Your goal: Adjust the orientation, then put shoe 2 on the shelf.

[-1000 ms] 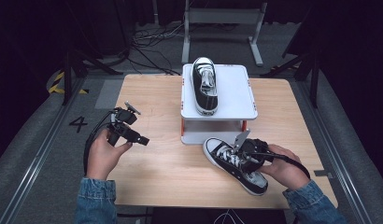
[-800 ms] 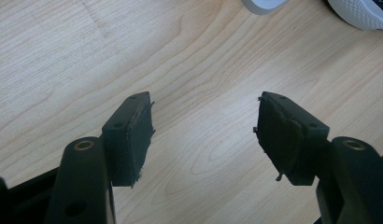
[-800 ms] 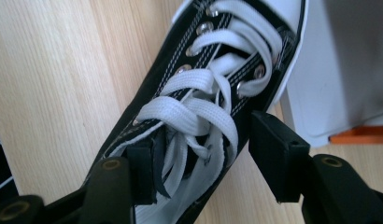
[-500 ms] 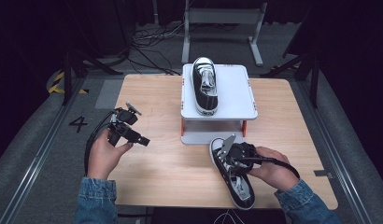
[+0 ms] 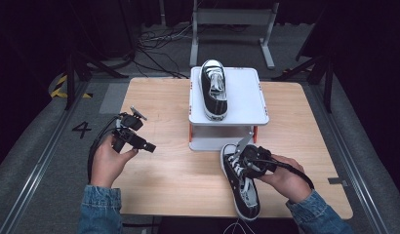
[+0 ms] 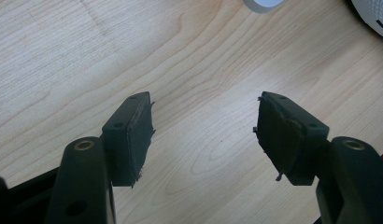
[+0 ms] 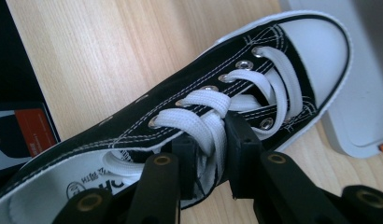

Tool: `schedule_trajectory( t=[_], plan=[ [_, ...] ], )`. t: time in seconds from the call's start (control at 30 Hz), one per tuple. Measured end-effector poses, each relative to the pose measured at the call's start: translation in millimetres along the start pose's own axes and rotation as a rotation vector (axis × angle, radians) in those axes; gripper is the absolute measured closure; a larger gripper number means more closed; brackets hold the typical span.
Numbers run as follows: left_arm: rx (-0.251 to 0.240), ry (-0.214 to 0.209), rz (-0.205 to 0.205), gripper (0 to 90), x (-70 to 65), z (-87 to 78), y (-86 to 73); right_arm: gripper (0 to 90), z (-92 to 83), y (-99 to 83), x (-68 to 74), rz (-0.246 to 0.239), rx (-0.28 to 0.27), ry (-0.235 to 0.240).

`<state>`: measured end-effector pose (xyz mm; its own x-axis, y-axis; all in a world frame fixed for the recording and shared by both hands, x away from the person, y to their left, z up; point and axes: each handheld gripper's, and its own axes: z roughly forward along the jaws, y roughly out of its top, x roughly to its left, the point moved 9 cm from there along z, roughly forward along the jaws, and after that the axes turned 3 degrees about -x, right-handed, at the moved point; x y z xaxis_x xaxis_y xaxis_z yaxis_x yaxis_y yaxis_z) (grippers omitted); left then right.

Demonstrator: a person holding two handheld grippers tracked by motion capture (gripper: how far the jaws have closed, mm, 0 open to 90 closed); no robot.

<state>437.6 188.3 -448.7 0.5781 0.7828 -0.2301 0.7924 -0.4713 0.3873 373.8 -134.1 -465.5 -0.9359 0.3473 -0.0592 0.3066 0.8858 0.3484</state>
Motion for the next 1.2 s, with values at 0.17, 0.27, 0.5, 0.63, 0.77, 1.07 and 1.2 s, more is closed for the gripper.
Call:
schedule_trajectory(
  t=[0.17,0.27,0.5,0.63,0.77,1.07,1.2],
  plan=[
    [0.002,-0.008,-0.003,36.7,1.5,-0.3,1.5,77.8,-13.8,-1.5,-8.4,0.049,-0.015,-0.026],
    [-0.001,-0.010,0.000,36.7,1.0,0.3,3.4,77.9,-20.8,-4.7,-12.6,0.089,-0.027,-0.021],
    [0.006,-0.011,0.003,36.7,-0.3,2.9,6.0,77.8,-33.3,-17.7,-21.7,0.194,-0.042,-0.046],
    [0.002,-0.009,0.004,36.7,-0.1,1.9,4.9,77.8,-43.1,-25.9,-28.4,0.233,-0.051,-0.066],
    [0.002,-0.008,-0.005,36.7,1.3,0.7,2.6,77.8,-54.3,-32.2,-32.6,0.270,-0.063,-0.085],
    [-0.007,-0.008,-0.009,36.8,2.7,-1.9,0.5,77.8,-81.0,-40.2,-38.0,0.321,-0.072,-0.133],
    [-0.006,-0.008,-0.010,36.8,1.9,-1.0,1.2,77.8,-93.9,-40.0,-38.5,0.336,-0.087,-0.131]
  ],
)
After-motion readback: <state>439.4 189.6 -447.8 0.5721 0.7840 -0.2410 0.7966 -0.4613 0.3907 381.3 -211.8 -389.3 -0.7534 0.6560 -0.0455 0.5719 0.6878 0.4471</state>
